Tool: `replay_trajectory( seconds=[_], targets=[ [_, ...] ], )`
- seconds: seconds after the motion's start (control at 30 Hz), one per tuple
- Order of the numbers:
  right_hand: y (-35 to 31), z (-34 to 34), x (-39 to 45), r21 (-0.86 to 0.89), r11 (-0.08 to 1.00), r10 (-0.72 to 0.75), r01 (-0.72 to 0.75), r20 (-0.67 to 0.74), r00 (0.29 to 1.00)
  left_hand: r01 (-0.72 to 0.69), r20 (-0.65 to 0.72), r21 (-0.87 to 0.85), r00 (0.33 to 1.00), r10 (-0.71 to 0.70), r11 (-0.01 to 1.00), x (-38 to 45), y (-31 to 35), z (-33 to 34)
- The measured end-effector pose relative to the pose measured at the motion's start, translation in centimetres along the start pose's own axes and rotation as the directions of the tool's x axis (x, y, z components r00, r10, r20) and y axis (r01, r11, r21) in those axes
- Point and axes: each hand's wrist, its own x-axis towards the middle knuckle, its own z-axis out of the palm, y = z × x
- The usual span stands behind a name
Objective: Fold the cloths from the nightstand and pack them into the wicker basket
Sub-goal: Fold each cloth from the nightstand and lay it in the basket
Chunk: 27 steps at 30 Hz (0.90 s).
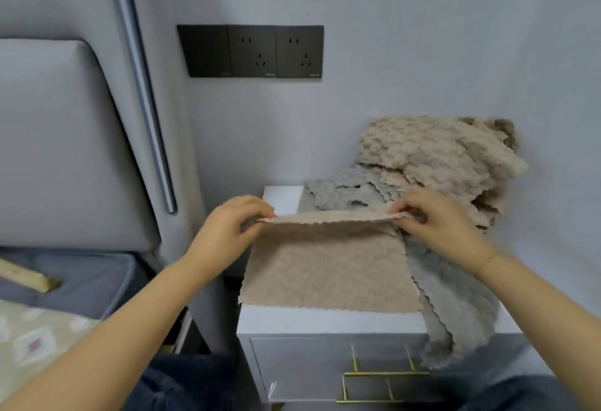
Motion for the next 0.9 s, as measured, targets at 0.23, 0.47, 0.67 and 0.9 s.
replay_trajectory(
  seconds=[0.23, 0.47, 0.67, 0.9],
  targets=[
    [1.3, 4.9, -7.1, -0.166, 0.956, -0.222, 0.241, 0.12, 0.967, -0.127, 0.189, 0.117, 0.976, 0.104, 0.985, -7.5, -2.1, 3.4],
    [2.0, 6.4, -9.4, -0.148, 0.957, -0.263, 0.25, -0.071, 0.962, -0.121, 0.07, 0.08, 0.991, 0.116, 0.989, -8.5, -1.9, 3.5],
    [2.6, 7.2, -10.3, -0.123, 0.951, -0.287, 0.285, 0.0, 0.958, -0.117, 0.175, 0.064, 0.979, 0.104, 0.991, -9.1, -1.5, 3.7],
    [2.5, 7.0, -10.7, -0.013, 0.972, -0.232, 0.233, 0.041, 0.972, -0.027, 0.142, -0.154, 0.989, 0.049, 0.988, -9.5, -0.3, 3.1]
  ],
)
